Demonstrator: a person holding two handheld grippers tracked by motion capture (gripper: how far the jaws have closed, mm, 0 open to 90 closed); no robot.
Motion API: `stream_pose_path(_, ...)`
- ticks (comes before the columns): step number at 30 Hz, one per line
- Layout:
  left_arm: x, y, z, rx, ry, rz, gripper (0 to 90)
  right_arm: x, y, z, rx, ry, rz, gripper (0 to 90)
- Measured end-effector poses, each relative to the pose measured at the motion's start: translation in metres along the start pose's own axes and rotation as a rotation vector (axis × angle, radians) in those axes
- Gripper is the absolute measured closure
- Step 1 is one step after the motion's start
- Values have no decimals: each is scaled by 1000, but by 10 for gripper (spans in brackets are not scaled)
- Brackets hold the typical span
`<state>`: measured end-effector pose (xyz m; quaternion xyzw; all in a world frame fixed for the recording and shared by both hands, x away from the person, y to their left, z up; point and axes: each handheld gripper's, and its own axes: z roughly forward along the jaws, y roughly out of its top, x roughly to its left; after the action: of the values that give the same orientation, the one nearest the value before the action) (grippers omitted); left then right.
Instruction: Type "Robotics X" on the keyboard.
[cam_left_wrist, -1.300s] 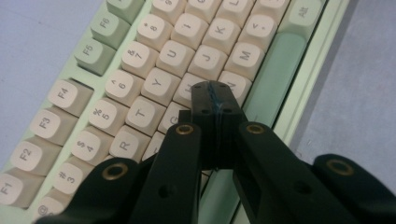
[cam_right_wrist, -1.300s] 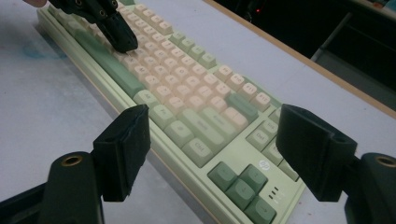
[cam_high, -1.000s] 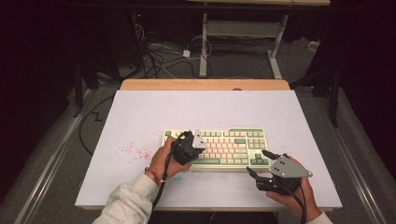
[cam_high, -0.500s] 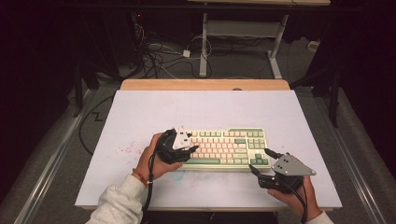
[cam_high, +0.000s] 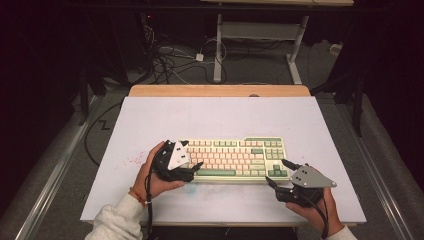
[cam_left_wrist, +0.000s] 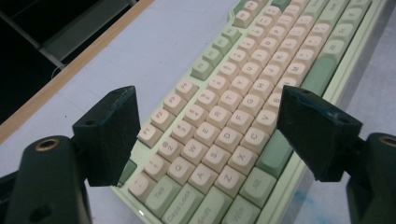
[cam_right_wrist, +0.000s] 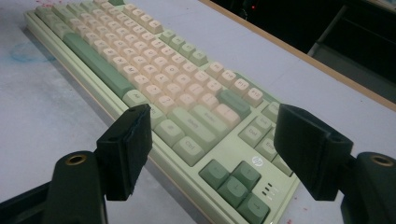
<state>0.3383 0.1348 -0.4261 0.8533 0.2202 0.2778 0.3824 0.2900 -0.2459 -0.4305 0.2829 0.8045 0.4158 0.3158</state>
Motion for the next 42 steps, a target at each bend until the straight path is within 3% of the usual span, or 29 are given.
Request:
stream_pose_path(7, 0, -20, -12, 29, 25, -20, 188, -3, 1, 1, 9, 11, 18, 495)
stream_pose_path(14, 1, -39, -21, 52, 29, -52, 187, -6, 11, 11, 45, 92, 7, 753)
stream_pose_path(21, 1, -58, -31, 69, 43, -97, 170, -4, 31, 31, 63, 158, -15, 876)
stream_pose_path(32, -1, -71, -37, 90, 36, -119, 170, 6, 56, 85, 122, 212, -43, 900)
stream_pose_path(42, -1, -76, -38, 112, 36, -132, 171, 14, 61, 123, 181, 222, -68, 900)
